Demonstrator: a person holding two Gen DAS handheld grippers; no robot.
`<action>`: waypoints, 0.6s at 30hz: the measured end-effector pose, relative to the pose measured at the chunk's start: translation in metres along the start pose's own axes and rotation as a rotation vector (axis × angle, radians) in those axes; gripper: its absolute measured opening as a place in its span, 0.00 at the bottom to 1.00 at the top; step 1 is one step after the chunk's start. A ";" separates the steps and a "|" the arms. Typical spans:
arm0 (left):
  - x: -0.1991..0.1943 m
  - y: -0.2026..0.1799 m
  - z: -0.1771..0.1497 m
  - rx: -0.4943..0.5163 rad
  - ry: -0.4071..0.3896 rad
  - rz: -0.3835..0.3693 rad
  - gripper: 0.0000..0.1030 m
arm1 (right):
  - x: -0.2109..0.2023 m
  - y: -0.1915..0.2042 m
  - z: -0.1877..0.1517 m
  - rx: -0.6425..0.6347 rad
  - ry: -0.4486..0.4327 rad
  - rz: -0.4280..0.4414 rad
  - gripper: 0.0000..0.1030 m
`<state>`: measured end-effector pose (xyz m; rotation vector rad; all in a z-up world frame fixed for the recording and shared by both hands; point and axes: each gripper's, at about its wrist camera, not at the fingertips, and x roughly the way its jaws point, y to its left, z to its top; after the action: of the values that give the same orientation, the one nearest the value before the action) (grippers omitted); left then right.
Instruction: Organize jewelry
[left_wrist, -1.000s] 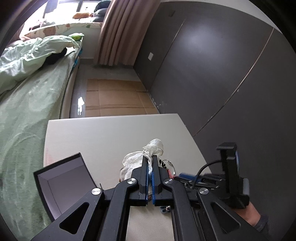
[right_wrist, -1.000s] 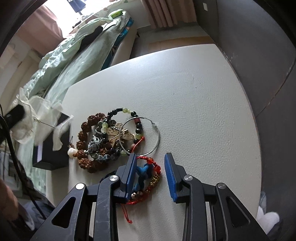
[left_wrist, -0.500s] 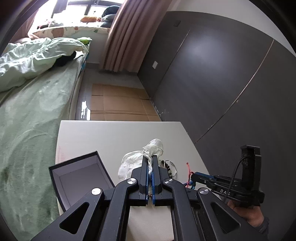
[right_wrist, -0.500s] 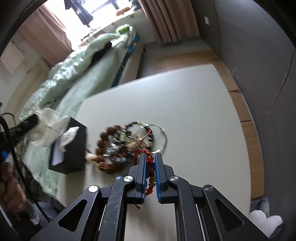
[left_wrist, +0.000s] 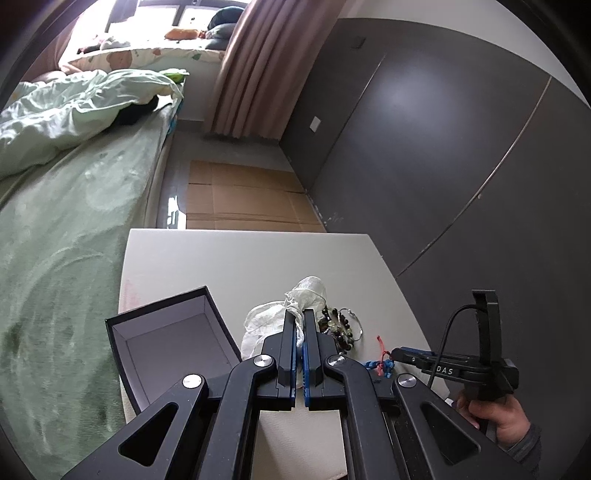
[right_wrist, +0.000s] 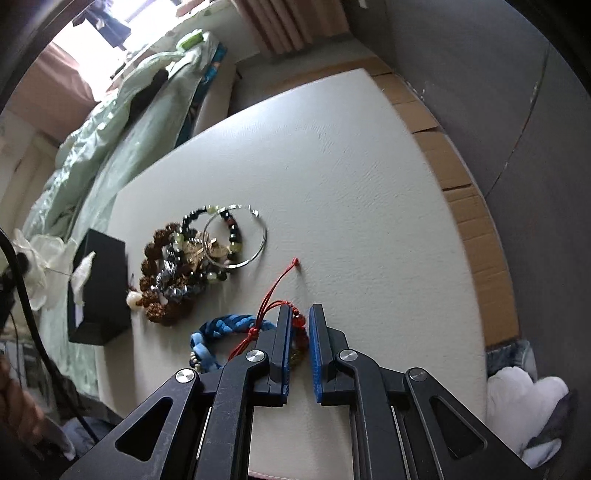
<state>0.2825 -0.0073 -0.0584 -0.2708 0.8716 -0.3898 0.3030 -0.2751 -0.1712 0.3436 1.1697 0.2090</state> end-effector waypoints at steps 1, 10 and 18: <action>0.000 0.000 0.000 -0.002 0.001 -0.001 0.01 | 0.000 0.000 0.000 0.003 -0.004 -0.002 0.19; 0.001 0.000 -0.001 0.000 0.006 -0.003 0.01 | 0.013 0.012 0.007 -0.064 0.008 -0.035 0.23; 0.000 0.003 0.000 -0.011 0.006 0.000 0.01 | 0.008 0.017 0.009 -0.108 -0.024 -0.057 0.03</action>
<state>0.2829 -0.0045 -0.0598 -0.2804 0.8800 -0.3860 0.3148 -0.2578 -0.1690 0.2171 1.1380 0.2162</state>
